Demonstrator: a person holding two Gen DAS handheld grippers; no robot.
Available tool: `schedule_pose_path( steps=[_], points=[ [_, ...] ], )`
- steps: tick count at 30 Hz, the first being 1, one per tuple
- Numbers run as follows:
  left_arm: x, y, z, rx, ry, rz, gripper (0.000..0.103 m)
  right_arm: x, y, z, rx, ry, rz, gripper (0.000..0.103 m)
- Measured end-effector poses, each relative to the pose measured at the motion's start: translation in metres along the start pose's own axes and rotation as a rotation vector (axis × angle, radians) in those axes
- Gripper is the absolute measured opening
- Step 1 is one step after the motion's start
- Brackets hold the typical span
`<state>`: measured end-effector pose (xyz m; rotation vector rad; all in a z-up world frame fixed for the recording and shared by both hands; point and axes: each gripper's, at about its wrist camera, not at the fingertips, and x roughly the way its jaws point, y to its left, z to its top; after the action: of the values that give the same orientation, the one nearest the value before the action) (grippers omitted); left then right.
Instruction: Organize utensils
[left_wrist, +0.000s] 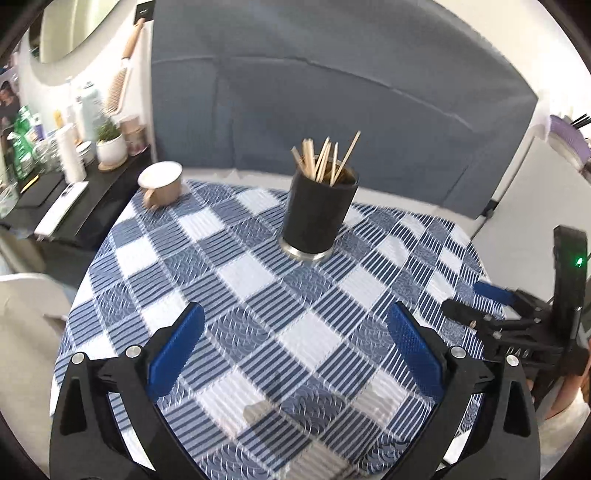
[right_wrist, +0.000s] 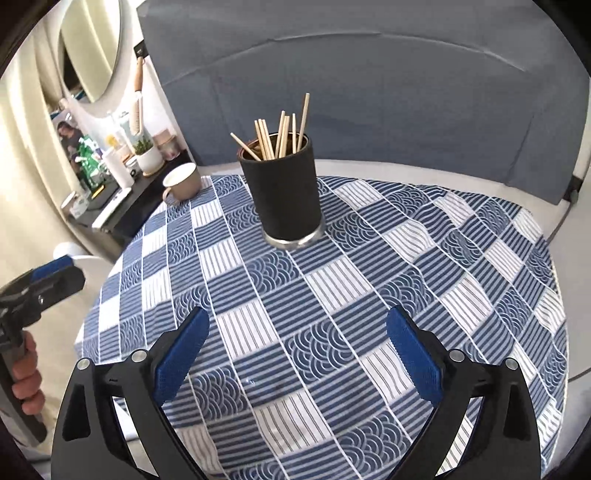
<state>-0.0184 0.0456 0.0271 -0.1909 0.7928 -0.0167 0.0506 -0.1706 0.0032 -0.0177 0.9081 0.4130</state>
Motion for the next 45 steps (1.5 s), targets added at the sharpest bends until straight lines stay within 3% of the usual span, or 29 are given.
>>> schedule_pose_path(
  steps=[7, 14, 17, 28, 45],
  points=[
    [-0.012, 0.001, -0.030, -0.051, 0.057, 0.069, 0.097, -0.023, 0.006, -0.015, -0.039, -0.011, 0.010, 0.093],
    [-0.025, -0.001, -0.029, -0.083, 0.046, 0.085, 0.097, -0.041, 0.012, -0.027, -0.016, -0.007, 0.000, 0.093],
    [-0.033, -0.006, -0.030, -0.080, 0.022, 0.125, 0.097, -0.048, 0.015, -0.028, -0.027, -0.023, -0.021, 0.093],
    [-0.014, -0.011, -0.032, -0.047, 0.099, 0.067, 0.097, -0.038, 0.022, -0.038, -0.010, 0.027, -0.086, 0.093],
    [-0.004, -0.016, -0.029, 0.024, 0.105, 0.063, 0.097, -0.033, 0.024, -0.035, 0.001, 0.021, -0.119, 0.093]
  ],
)
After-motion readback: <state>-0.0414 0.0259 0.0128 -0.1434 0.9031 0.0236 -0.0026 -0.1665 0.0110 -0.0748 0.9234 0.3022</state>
